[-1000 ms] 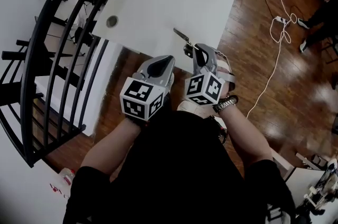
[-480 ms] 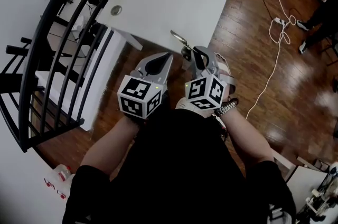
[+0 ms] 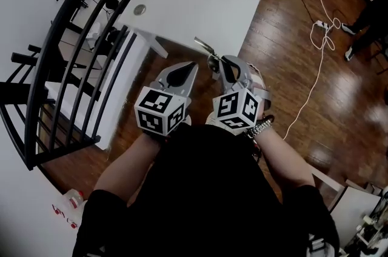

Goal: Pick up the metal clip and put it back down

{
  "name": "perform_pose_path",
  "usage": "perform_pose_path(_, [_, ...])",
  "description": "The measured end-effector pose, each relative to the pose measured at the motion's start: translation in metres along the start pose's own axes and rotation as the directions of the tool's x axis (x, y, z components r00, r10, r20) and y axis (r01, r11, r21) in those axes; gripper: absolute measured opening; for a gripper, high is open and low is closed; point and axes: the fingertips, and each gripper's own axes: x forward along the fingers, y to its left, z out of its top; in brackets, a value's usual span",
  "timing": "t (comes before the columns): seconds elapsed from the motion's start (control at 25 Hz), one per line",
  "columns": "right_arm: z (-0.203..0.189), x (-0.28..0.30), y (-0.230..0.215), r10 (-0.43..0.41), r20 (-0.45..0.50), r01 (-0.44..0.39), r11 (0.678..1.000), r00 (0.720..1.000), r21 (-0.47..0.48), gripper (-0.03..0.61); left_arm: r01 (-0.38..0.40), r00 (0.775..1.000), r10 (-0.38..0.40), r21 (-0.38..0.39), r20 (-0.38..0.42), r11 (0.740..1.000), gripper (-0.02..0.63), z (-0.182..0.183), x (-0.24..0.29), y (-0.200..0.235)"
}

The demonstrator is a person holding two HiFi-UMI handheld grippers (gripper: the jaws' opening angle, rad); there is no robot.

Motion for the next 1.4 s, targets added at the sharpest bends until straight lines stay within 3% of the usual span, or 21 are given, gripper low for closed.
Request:
perform_pose_path(0.6, [0.027,-0.019,0.024,-0.095,-0.04,0.096,0.995,0.995,0.025,-0.002,0.098,0.995,-0.098,0.042,-0.005,0.994,0.015,-0.004,-0.033,0.009])
perform_pose_path(0.96, [0.034,-0.034,0.027,-0.191,-0.096,0.198,0.978,0.977,0.062,-0.002,0.205,0.979,-0.204,0.097,-0.024,0.974,0.015,-0.004,-0.041,0.005])
perform_pose_path(1.16, [0.023,-0.053,0.035,-0.258,-0.16,0.275,0.957,0.953,0.095,-0.002,0.306,0.952,-0.302,0.141,-0.051,0.941,0.015,-0.011,-0.045,-0.01])
perform_pose_path(1.4, [0.006,-0.082,0.058,-0.344,-0.262,0.385,0.915,0.902,0.123,-0.002,0.441,0.898,-0.431,0.172,-0.094,0.881,0.015,-0.034,-0.054,-0.029])
